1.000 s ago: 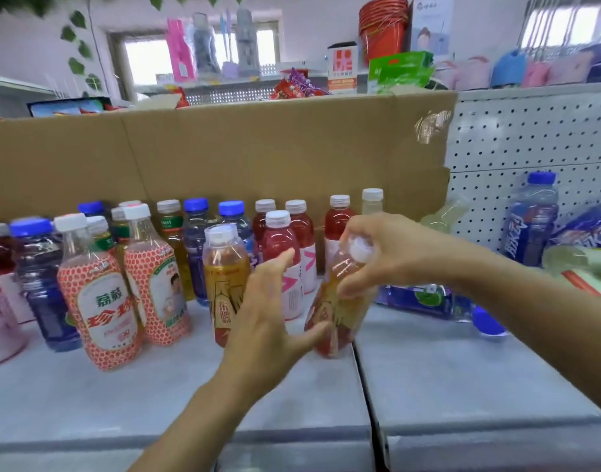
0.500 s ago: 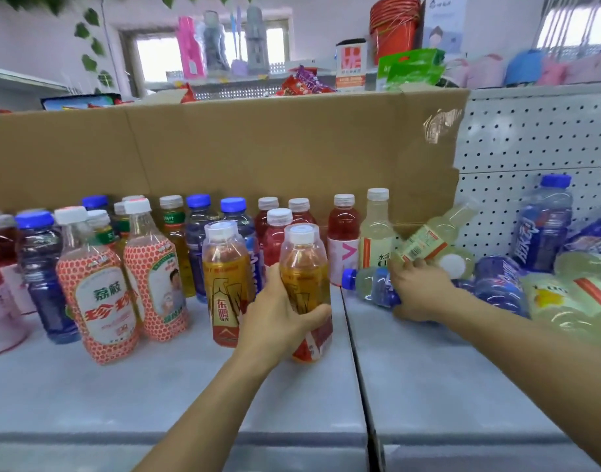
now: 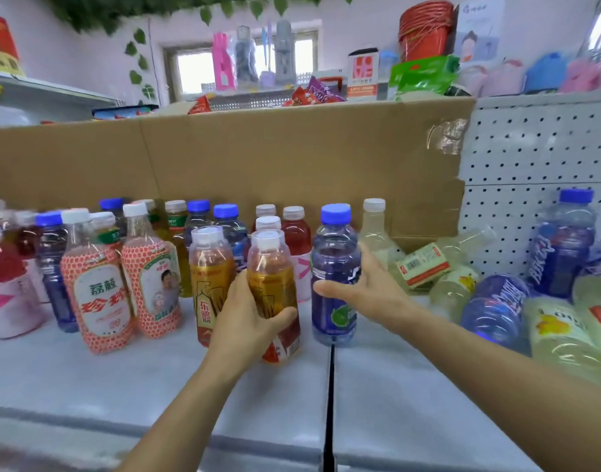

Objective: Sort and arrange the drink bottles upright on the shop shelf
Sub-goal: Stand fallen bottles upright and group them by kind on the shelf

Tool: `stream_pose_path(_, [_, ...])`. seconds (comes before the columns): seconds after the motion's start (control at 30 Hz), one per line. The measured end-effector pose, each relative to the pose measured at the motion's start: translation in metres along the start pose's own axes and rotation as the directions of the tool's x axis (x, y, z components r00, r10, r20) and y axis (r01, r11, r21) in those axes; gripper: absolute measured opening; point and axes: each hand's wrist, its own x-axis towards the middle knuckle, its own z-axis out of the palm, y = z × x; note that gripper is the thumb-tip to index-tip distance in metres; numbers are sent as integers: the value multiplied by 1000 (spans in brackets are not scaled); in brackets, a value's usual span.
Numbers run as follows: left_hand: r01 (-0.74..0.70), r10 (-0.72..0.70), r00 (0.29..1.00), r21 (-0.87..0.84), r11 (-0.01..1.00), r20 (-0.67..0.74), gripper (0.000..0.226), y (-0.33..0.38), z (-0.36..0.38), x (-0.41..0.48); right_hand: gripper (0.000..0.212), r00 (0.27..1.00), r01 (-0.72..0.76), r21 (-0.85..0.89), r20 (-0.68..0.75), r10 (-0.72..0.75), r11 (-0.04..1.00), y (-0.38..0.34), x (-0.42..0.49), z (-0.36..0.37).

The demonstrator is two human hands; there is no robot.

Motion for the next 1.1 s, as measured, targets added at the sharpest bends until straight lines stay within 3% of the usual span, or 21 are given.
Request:
stream_pose_path(0.07, [0,0,1000,12,1000,-18,83,3,0,-6,61,1000,-13,59,-15,14,998,5,1,9])
stream_pose_path(0.13, [-24,44,989,134,991,-143,92,11,1,-16,57,999,-53,81,7,52,995,8,5,6])
stream_pose_path(0.2, [-158,240,917,264,951,-317,93,21,4,-27,58,992,-78,-1,104,77,997,8,9,-9])
stream_pose_path(0.27, [-340,434,822,294,893,-368,85,33,12,-34,69,979,-89,-132,170,111,987,11,13,-38])
stream_pose_path(0.37, [-477,539,815,280,833,-213,74,50,33,-33,53,999,-42,-379,-47,26,925,17,26,-108])
stream_pose_path(0.47, [-566,607,791,284,774,-79,75,75,53,-19,48,914,-275,-571,-404,27,773,25,44,-184])
stream_pose_path(0.57, [-581,652,756,392,714,-67,80,108,65,11,57,816,-499,-460,-534,221,734,44,59,-227])
stream_pose_path(0.67, [-491,614,789,595,636,-5,82,128,68,44,43,776,-580,-155,-405,484,800,57,69,-230])
stream_pose_path(0.7, [-462,576,817,619,635,19,80,129,68,52,44,779,-573,-79,-365,511,816,62,70,-229])
stream_pose_path(0.77, [-446,532,845,627,639,59,66,127,68,62,46,830,-490,-93,-354,432,867,67,74,-226])
stream_pose_path(0.87, [-490,564,821,618,615,90,57,121,68,68,40,918,-252,-263,-368,145,931,56,87,-216])
stream_pose_path(0.97, [-523,582,809,557,645,85,57,117,65,74,45,974,-42,-403,-219,-52,914,35,102,-190])
stream_pose_path(1.1, [-517,571,817,528,673,73,56,111,59,75,48,990,-8,-486,-127,-62,874,25,117,-168])
